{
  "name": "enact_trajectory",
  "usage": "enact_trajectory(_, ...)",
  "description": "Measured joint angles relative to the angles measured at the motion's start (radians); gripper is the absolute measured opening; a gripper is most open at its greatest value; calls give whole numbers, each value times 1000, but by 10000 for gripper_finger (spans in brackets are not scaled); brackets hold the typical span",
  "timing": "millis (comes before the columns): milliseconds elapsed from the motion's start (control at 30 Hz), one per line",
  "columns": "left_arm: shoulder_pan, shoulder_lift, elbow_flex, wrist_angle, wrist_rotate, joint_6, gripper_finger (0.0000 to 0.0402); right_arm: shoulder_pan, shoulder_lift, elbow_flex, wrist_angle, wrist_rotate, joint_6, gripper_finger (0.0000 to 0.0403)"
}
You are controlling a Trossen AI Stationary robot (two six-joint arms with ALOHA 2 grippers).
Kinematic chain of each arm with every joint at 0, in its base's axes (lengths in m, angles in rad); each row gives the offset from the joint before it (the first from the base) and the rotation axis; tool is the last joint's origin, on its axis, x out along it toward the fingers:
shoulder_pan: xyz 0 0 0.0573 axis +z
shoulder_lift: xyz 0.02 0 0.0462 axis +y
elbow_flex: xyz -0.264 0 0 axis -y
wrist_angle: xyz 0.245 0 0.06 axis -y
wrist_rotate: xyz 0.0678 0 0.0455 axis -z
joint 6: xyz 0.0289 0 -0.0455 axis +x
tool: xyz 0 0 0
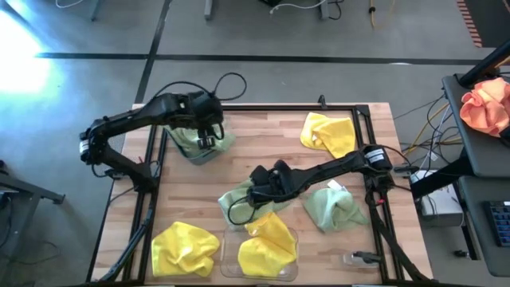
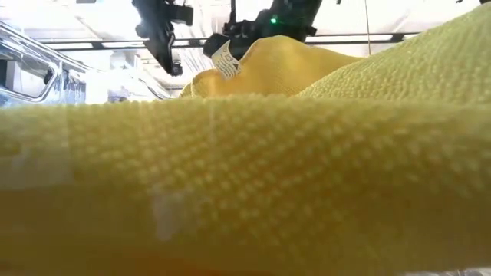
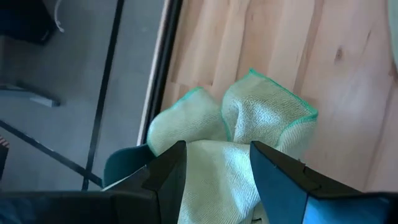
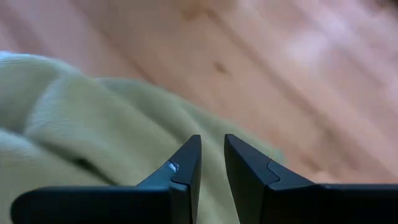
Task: Sort microfiber towel by color & place in baskets
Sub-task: Put the left green towel into the blue bin
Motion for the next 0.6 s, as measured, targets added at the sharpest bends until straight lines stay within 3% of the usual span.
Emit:
enact_trajectory(167, 0, -72, 0, 2, -1, -22, 162, 2, 0, -26, 100, -102, -13, 76)
enact_trajectory(433, 0, -156, 0, -2, 0, -75, 162, 1, 0, -34, 182, -122, -6, 91)
enact_trajectory(600, 0, -188, 0, -27, 0, -102, 162, 1, 0, -34, 258, -236, -5, 91)
